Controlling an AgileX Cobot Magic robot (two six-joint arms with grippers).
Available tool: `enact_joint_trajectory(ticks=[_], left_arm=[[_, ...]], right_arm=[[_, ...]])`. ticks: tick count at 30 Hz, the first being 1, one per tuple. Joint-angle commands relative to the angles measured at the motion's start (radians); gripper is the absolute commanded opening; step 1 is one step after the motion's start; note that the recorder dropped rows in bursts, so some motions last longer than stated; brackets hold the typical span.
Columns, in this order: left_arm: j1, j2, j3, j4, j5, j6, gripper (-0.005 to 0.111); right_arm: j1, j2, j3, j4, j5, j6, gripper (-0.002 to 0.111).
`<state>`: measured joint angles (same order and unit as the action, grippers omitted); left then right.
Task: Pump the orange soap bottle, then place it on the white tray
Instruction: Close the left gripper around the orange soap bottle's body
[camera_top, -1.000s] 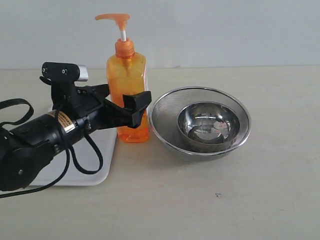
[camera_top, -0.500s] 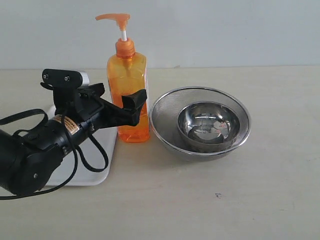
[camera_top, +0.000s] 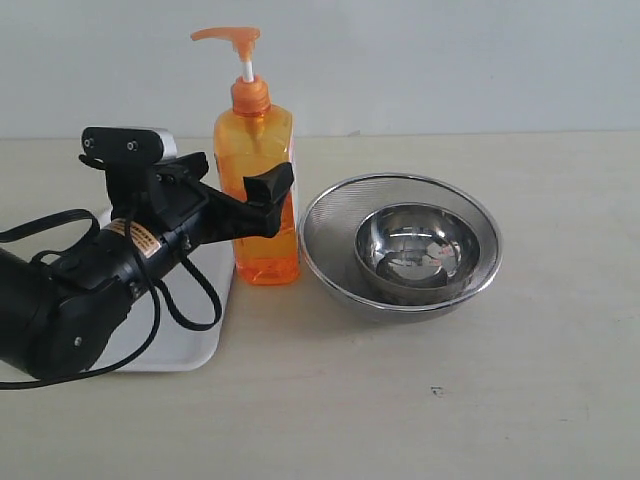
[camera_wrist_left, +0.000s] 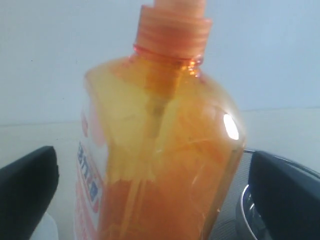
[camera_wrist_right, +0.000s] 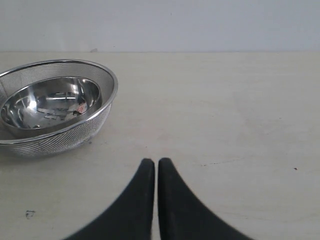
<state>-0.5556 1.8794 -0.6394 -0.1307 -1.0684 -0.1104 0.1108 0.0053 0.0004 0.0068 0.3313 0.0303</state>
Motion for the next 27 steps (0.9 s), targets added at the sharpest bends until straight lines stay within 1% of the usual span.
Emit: enact_joint_trajectory(ticks=[1, 5, 10, 13, 16, 17, 21, 27], left_arm=[[-0.004, 0.001, -0.013, 0.051, 0.007, -0.04, 0.096], [-0.004, 0.001, -0.013, 0.095, 0.008, -0.054, 0.096], [-0.004, 0.001, -0.018, 0.069, 0.0, -0.054, 0.096], [-0.004, 0.006, -0.052, 0.071, 0.038, -0.059, 0.096], [-0.004, 0.039, -0.105, 0.067, 0.106, -0.059, 0.096], [-0.004, 0.051, -0.116, 0.067, 0.107, -0.059, 0.096], [-0.002, 0.116, -0.151, 0.038, 0.101, -0.045, 0.096], [-0.002, 0.122, -0.152, 0.033, 0.044, -0.016, 0.096]], right_arm=[[-0.002, -0.005, 0.0, 0.001, -0.007, -0.003, 0.0], [-0.002, -0.005, 0.0, 0.001, -0.007, -0.003, 0.0], [-0.002, -0.005, 0.0, 0.001, -0.007, -0.003, 0.0], [-0.002, -0.005, 0.0, 0.001, -0.009, -0.003, 0.0], [-0.002, -0.005, 0.0, 0.001, -0.009, -0.003, 0.0], [-0.002, -0.005, 0.0, 0.001, -0.009, -0.003, 0.0], [-0.002, -0.005, 0.0, 0.001, -0.009, -0.003, 0.0], [-0.002, -0.005, 0.0, 0.001, -0.009, -0.003, 0.0]])
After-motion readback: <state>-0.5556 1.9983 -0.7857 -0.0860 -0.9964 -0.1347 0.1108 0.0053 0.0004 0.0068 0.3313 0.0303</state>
